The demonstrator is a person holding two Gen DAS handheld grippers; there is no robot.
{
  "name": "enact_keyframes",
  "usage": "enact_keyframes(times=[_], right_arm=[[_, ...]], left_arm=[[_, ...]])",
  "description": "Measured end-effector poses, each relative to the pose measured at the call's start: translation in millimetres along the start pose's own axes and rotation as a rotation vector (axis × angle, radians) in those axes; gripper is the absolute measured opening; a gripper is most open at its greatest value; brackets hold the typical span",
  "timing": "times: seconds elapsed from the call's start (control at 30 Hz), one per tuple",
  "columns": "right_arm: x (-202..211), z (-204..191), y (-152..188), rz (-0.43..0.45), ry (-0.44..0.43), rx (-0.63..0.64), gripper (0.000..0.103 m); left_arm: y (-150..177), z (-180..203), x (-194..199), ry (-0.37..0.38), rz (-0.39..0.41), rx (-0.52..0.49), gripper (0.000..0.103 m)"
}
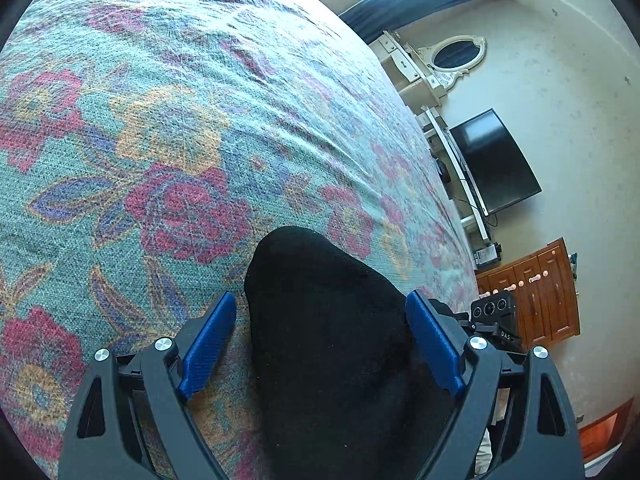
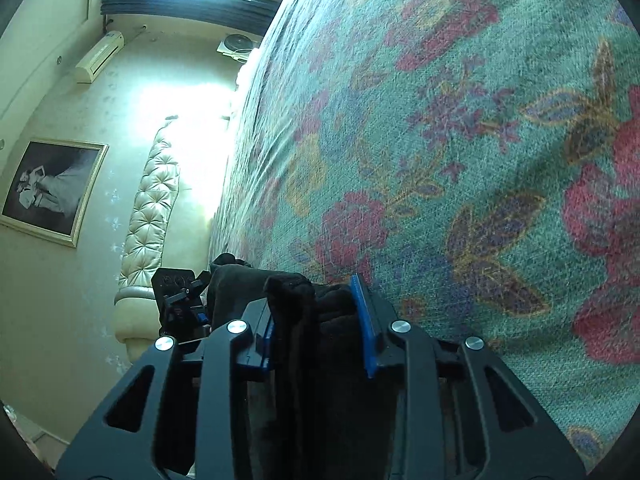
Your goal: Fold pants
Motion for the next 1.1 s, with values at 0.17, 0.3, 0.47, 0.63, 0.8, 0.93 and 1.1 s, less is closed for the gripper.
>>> enact_keyframes(times=[0.17,0.3,0.47,0.63,0.8,0.93,1.1], right_arm=[[2,0,2,0.008,-0.023,0.007,0.032],[8,5,3,0.017,-0.014,0.014,0.033],[7,-15,6,0.047,0.02,0.054,0.032],[2,-46,-2,0.059,0.013,0.115,0.03],[-24,-68,-25,0.045,-0.008,0.133,0.029],[-56,-81,-54,0.035,-0.037,0.122,0.029],[-91,-88,-88,0.02,-0.042,0.115,0.029]], left_arm=[[3,3,-3,0.01,-0.026,-0.032,0.085],[6,5,-13,-0.048,-0.052,-0.089,0.064],[8,2,-10,-0.086,-0.046,-0.087,0.036],[-2,4,9,-0.11,0.024,-0.076,0.026],[-24,-8,29,-0.118,0.065,-0.052,0.026],[-51,-25,43,-0.154,0.095,-0.04,0.026],[-88,-50,49,-0.183,0.108,0.0,0.026]])
Point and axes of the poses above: each gripper's, at about its wrist camera, not at the fingertips, and x roughly against the way its jaws point, z to its right, y to its underside, the point moved 10 cm from there along -x, roughly the way its jaws point, and after that the axes turned 3 degrees about -z, right-handed, at the moved point
